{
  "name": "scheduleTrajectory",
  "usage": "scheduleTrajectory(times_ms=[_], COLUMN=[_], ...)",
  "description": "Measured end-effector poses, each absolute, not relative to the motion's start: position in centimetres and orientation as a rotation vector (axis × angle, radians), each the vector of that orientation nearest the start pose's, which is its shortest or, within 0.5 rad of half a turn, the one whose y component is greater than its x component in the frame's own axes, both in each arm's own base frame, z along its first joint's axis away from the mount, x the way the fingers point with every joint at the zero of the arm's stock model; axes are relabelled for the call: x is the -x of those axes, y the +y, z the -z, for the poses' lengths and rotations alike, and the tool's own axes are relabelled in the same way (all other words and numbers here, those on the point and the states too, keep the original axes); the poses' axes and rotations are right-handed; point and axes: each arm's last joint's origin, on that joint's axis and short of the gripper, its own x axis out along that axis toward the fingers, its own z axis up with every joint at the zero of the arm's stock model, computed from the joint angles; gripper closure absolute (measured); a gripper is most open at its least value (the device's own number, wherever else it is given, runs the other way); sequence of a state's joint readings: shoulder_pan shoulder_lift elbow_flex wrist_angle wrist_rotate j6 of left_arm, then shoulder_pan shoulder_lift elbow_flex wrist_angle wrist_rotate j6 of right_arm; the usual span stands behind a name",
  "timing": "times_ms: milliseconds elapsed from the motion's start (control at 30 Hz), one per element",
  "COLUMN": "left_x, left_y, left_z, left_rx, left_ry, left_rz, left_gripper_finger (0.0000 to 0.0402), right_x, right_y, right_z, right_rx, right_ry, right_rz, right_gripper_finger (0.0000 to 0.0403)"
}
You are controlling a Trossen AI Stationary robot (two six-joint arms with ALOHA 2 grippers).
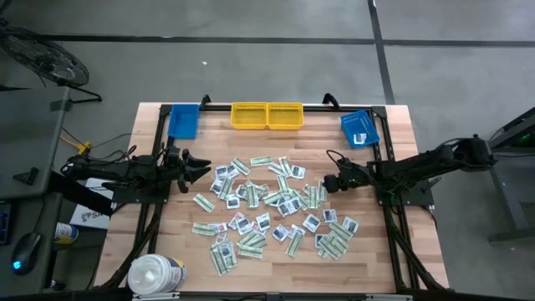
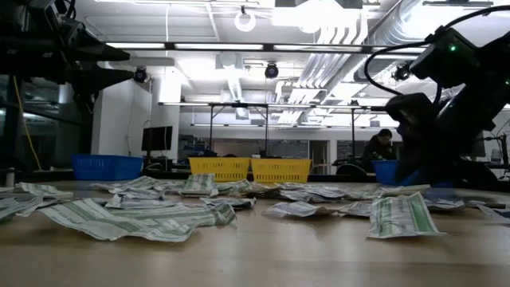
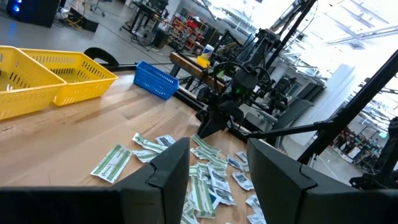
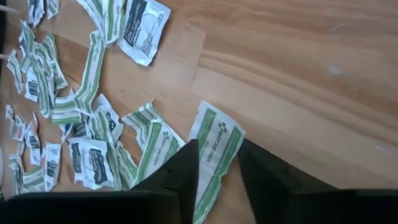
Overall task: Pick & Place First Aid Supplies
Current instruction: Put the green bandage pack into the right yellow bin
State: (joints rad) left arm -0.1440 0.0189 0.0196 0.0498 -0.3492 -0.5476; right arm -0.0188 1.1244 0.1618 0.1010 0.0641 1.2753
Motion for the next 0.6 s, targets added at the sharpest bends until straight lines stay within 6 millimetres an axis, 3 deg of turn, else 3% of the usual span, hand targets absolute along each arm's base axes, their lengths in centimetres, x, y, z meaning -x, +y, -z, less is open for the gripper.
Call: scheduleTrajectory(times_ms=[300,600], left_x=[-9.63,-9.63], left_y=[-0.40,-0.40], left_z=[-17.35,-17.34], left_rx=[0.558,0.558], left_ry=[-0.104,-0.104], left_rz=[-0.187,-0.187], left_gripper_finger=[0.0240,0.0240], right_x=[-15.74,-16.11], right_y=[-0.47,-0.65], right_z=[-10.06,-10.44], right_rx=[-1.135,-1.099], right_ry=[0.702,0.687], right_rz=[0.603,0.589], right_gripper_finger=[0.0396,0.0402])
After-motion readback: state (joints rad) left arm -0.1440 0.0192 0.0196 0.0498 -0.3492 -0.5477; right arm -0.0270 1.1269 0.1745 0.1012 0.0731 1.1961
